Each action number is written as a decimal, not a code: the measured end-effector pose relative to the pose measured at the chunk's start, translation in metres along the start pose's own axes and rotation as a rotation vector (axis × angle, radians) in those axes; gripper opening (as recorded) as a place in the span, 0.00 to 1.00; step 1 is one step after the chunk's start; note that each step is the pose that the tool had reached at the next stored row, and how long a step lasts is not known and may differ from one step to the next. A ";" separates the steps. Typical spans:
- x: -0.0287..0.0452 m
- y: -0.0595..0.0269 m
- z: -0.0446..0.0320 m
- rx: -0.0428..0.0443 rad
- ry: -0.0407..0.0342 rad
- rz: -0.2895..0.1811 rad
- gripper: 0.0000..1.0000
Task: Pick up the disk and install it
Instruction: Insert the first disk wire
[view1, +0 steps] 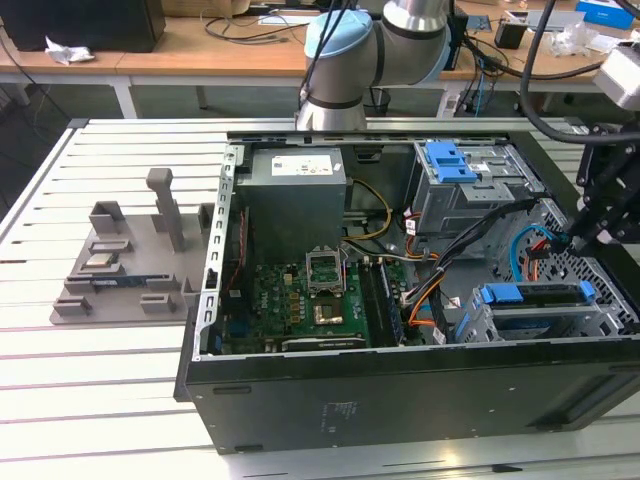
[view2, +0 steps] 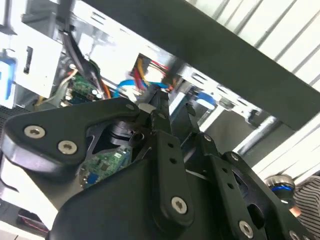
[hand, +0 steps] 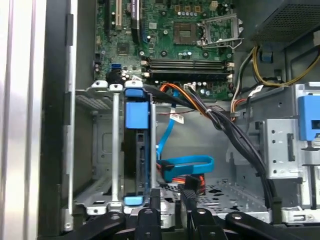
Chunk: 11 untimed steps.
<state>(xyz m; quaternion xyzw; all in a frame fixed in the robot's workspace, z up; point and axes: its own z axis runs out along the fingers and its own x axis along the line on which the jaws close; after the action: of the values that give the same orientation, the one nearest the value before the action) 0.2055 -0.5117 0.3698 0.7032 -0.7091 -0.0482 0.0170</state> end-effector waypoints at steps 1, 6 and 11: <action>-0.0024 0.0002 0.0005 0.0000 0.0001 0.000 0.30; -0.0049 -0.0003 0.0104 0.0001 0.0027 0.000 0.30; -0.0179 0.0014 0.0104 0.0088 0.0215 0.002 0.11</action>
<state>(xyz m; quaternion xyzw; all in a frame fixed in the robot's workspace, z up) 0.2033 -0.4934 0.3604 0.7032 -0.7097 -0.0375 0.0216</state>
